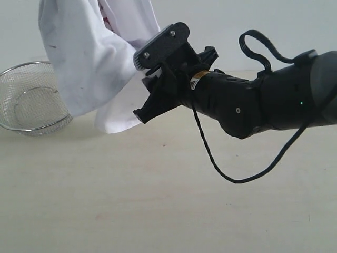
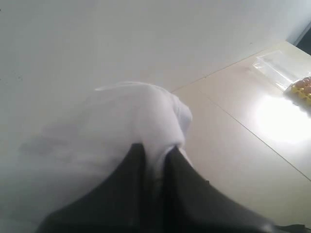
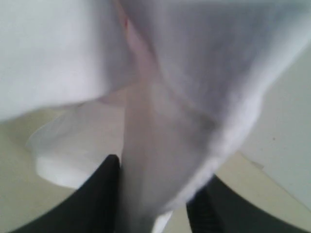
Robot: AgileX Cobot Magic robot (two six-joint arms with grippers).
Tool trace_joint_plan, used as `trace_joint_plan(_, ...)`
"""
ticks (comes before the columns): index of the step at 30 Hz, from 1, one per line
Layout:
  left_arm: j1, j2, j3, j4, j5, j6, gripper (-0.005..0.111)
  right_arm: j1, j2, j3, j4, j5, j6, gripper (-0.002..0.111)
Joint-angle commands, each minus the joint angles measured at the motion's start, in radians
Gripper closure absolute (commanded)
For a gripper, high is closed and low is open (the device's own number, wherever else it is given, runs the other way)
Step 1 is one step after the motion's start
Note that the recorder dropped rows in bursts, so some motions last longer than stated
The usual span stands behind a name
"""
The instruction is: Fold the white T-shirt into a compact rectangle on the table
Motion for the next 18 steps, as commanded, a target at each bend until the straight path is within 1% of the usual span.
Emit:
trace_joint_plan(1, -0.002, -0.021, -0.009, -0.037, -0.026, -0.007, 0.102, 0.000, -0.002, -0.005, 0.030, -0.080, -0.008, 0.079)
trace_joint_plan(3, -0.002, -0.021, -0.009, -0.037, -0.026, -0.007, 0.102, 0.000, -0.002, -0.005, 0.030, -0.083, 0.024, 0.080)
trace_joint_plan(4, -0.002, -0.021, -0.009, -0.037, -0.026, -0.007, 0.102, 0.000, -0.002, -0.005, 0.030, -0.095, 0.037, 0.088)
trace_joint_plan(5, -0.002, -0.021, -0.009, -0.037, -0.026, -0.007, 0.102, 0.000, -0.002, -0.005, 0.030, -0.106, 0.037, 0.101)
trace_joint_plan(6, -0.002, -0.021, -0.009, -0.037, -0.026, -0.005, 0.102, 0.000, -0.004, -0.005, 0.030, -0.125, 0.037, 0.108)
trace_joint_plan(9, -0.002, -0.021, -0.009, -0.033, -0.026, 0.005, 0.102, 0.000, -0.036, -0.005, 0.040, -0.150, 0.027, 0.108)
trace_joint_plan(12, -0.002, -0.021, -0.009, -0.006, -0.026, 0.016, 0.102, 0.000, -0.094, -0.005, 0.160, -0.160, -0.106, 0.108)
trace_joint_plan(15, -0.002, -0.021, -0.009, 0.004, -0.026, 0.016, 0.102, 0.000, -0.140, -0.005, 0.237, -0.160, -0.202, 0.108)
trace_joint_plan(18, -0.002, -0.021, -0.009, 0.012, -0.026, 0.025, 0.101, -0.017, -0.181, -0.005, 0.251, -0.142, -0.225, 0.108)
